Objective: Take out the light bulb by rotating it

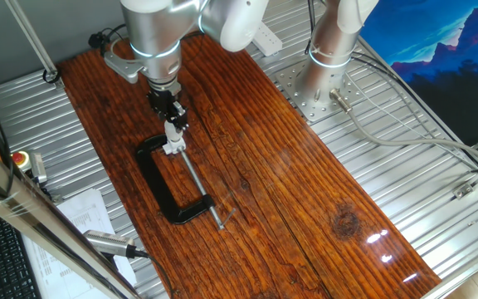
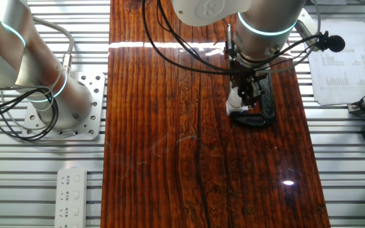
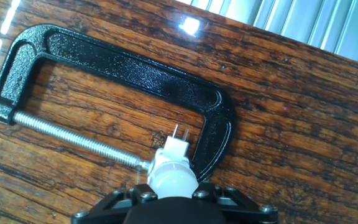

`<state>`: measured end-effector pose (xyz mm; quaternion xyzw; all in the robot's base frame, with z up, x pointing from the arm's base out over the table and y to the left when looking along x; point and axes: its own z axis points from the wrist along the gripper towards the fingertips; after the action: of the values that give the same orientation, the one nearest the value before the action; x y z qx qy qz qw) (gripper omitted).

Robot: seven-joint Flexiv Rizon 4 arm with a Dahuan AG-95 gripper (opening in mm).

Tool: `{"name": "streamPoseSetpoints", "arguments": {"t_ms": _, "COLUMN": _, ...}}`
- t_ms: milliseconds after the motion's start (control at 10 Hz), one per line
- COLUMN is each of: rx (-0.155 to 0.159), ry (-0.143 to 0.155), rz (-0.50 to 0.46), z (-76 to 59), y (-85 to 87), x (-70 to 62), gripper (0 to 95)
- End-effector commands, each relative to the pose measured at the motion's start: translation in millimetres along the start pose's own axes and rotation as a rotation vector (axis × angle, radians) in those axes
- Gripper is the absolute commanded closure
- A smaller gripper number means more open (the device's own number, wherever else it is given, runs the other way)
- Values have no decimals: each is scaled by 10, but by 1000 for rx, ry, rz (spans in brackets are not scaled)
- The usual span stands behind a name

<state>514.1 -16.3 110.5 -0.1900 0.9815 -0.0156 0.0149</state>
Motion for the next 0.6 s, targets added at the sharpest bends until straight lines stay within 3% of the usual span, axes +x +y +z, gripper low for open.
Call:
{"name": "streamPoseSetpoints", "arguments": {"t_ms": 100, "rx": -3, "ry": 1, "rz": 4, "z": 1, "y": -13, "x": 5, "gripper": 570}}
{"name": "streamPoseSetpoints", "arguments": {"t_ms": 300, "rx": -8, "ry": 2, "rz": -10, "z": 2, "y": -8, "x": 2, "gripper": 950}}
{"name": "streamPoseSetpoints", "arguments": {"t_ms": 600, "rx": -9, "ry": 9, "rz": -38, "z": 3, "y": 7, "x": -37, "gripper": 950}}
